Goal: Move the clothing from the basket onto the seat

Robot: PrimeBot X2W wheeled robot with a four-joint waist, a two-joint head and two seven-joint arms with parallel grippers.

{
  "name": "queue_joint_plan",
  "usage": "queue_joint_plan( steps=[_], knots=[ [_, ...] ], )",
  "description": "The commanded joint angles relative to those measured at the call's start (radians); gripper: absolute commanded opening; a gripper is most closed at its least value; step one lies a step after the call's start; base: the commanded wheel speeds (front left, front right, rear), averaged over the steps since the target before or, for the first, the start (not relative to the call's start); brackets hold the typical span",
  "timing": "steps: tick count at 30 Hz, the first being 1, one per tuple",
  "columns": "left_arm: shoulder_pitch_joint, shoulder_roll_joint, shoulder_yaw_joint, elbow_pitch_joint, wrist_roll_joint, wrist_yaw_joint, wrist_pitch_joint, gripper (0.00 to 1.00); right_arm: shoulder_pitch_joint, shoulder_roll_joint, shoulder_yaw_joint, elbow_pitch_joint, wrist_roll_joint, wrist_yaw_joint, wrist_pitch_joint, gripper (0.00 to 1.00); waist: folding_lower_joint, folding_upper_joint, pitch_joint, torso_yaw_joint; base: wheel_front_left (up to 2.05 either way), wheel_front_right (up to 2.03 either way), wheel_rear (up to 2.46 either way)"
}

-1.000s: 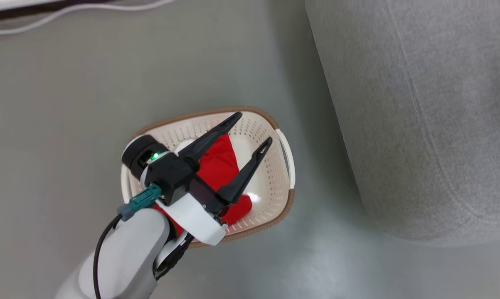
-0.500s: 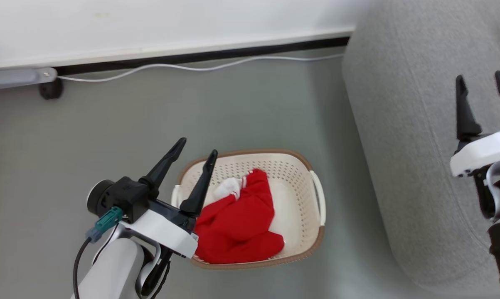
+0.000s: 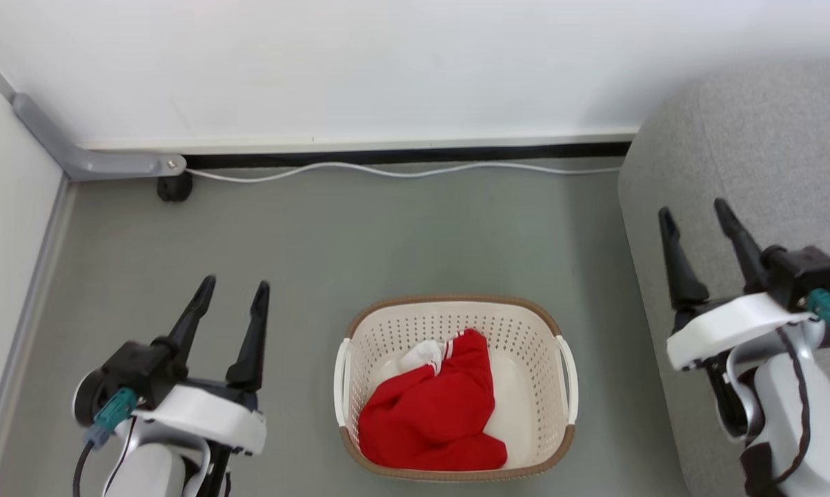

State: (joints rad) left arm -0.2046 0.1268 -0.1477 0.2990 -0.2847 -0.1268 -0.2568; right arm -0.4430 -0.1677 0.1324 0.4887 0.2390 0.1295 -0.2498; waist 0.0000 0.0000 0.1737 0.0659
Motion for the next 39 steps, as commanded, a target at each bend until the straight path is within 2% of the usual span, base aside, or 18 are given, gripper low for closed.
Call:
queue_joint_plan(
  steps=[1,8,19,39],
  knots=[
    [0.003,0.01,0.054,-0.019,0.016,-0.004,-0.005,1.0,0.019,0.004,0.021,-0.036,0.005,0.001,-0.012,1.0,0.0,0.0,-0.023,0.012,0.0,0.0,0.0],
    [0.06,-0.021,0.146,-0.016,0.06,-0.004,-0.005,1.0,0.127,0.038,-0.022,-0.083,0.007,0.001,-0.012,1.0,0.0,0.0,-0.083,0.031,0.0,0.0,0.0],
    [0.14,-0.033,0.176,-0.02,0.081,-0.004,-0.005,1.0,0.262,0.072,-0.024,-0.145,-0.011,0.001,-0.012,1.0,0.0,0.0,-0.117,0.003,0.0,0.0,0.0],
    [0.146,-0.047,0.17,-0.022,0.09,-0.004,-0.005,1.0,0.257,0.076,-0.004,-0.157,-0.021,0.001,-0.012,1.0,0.0,0.0,-0.086,-0.014,0.0,0.0,0.0]
  ],
)
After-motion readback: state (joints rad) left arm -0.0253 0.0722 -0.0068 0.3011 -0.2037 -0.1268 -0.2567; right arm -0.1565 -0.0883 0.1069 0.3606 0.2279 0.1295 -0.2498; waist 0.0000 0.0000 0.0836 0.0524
